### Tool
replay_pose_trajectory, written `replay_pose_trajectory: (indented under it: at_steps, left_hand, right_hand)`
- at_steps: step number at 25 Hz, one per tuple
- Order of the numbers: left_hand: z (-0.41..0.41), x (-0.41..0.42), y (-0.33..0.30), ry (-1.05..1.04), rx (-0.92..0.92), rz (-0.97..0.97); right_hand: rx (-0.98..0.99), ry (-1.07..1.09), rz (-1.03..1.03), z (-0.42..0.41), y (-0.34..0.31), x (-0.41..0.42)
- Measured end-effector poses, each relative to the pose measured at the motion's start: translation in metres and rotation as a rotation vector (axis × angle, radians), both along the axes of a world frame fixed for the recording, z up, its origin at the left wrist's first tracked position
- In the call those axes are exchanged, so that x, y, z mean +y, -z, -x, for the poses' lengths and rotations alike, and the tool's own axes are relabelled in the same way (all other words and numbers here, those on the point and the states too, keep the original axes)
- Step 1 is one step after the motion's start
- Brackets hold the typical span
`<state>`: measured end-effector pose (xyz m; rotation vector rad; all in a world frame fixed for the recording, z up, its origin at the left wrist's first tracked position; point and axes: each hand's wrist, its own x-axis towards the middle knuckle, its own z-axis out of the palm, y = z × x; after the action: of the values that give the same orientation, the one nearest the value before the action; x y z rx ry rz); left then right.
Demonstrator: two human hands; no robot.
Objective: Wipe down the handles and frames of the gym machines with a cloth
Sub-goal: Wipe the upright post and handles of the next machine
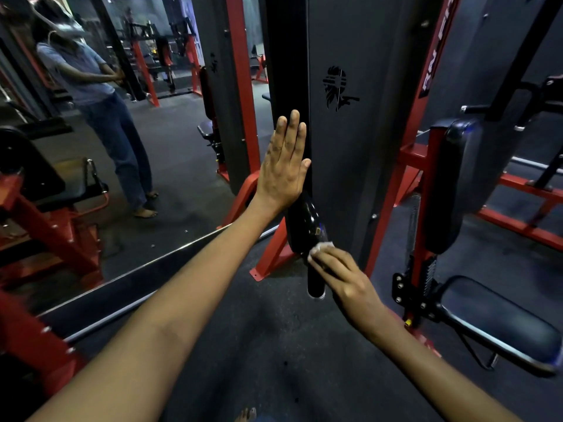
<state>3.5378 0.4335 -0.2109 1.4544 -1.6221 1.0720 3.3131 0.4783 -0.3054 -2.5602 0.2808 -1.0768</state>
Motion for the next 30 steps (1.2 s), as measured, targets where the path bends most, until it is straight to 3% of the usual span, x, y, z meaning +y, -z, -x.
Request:
replay_pose_trajectory:
  at_steps: [2, 4, 6, 9, 11, 13, 17, 19, 22, 25, 30]
  left_hand:
    - [-0.001, -0.001, 0.001, 0.016, -0.002, 0.01]
    - [-0.001, -0.002, 0.0, 0.038, -0.001, 0.027]
    - [-0.002, -0.001, -0.002, 0.056, 0.0, 0.023]
    - [-0.001, 0.0, 0.0, 0.037, 0.001, 0.019]
    - [-0.001, 0.0, 0.001, 0.029, 0.008, 0.014]
    - [-0.002, -0.002, 0.003, 0.026, 0.015, 0.018]
    - [0.0, -0.002, 0.001, 0.025, 0.032, 0.018]
    - [0.001, -0.001, 0.003, 0.024, 0.034, 0.019]
    - [0.0, -0.001, 0.006, 0.011, 0.033, 0.024]
    - [-0.002, 0.0, 0.004, 0.014, 0.034, 0.028]
    - [0.001, 0.003, 0.003, 0.014, 0.036, 0.024]
  right_hand:
    - [-0.021, 0.034, 0.198, 0.0, -0.004, -0.004]
    - [-0.081, 0.112, 0.253, -0.024, -0.029, -0.015]
    - [-0.023, 0.142, 0.161, -0.051, -0.053, -0.019]
    - [-0.02, 0.015, -0.022, -0.04, -0.028, -0.008]
    - [0.007, 0.065, 0.094, -0.006, 0.005, -0.004]
    - [-0.081, 0.105, 0.14, 0.013, 0.024, -0.002]
    - [-0.377, 0.281, -0.258, -0.026, -0.038, -0.027]
    - [-0.368, 0.158, -0.3, -0.04, -0.053, -0.029]
    - [-0.399, 0.197, -0.384, -0.031, -0.005, 0.0]
    - [-0.444, 0.258, -0.337, -0.014, 0.025, 0.004]
    - [-0.426, 0.16, -0.28, -0.044, -0.036, -0.025]
